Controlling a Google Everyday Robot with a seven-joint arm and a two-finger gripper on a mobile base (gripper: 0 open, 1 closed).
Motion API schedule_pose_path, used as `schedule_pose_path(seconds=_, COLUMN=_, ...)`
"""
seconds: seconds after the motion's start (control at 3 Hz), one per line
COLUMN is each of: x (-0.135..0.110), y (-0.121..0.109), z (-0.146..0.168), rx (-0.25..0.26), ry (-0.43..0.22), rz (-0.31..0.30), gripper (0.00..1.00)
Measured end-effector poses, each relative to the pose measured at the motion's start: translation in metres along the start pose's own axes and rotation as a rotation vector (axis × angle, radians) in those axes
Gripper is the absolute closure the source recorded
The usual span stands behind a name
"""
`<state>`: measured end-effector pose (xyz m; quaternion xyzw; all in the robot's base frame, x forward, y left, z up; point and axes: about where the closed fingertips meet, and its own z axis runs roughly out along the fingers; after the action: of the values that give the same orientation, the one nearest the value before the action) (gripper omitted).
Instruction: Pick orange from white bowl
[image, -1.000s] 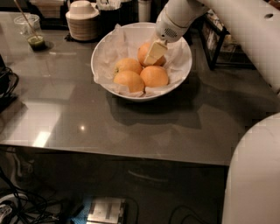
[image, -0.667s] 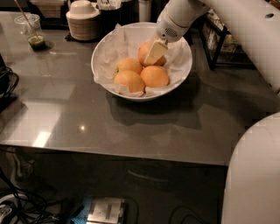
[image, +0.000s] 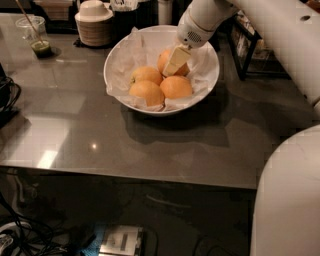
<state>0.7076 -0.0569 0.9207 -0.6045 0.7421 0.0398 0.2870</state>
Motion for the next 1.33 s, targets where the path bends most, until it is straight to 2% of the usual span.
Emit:
schedule_pose_path(seconds=0.33, x=-0.001, y=-0.001, z=-0.002, rx=0.0, ry=0.0, rz=0.0, gripper=0.22)
schedule_pose_path(seconds=0.67, x=-0.003, y=0.001, z=0.002, rx=-0.013, ry=-0.006, rz=0.012, gripper=0.32)
schedule_pose_path(seconds=1.33, x=-0.002, y=0.003, z=0.01, rx=-0.031, ry=-0.015, rz=0.042, gripper=0.71)
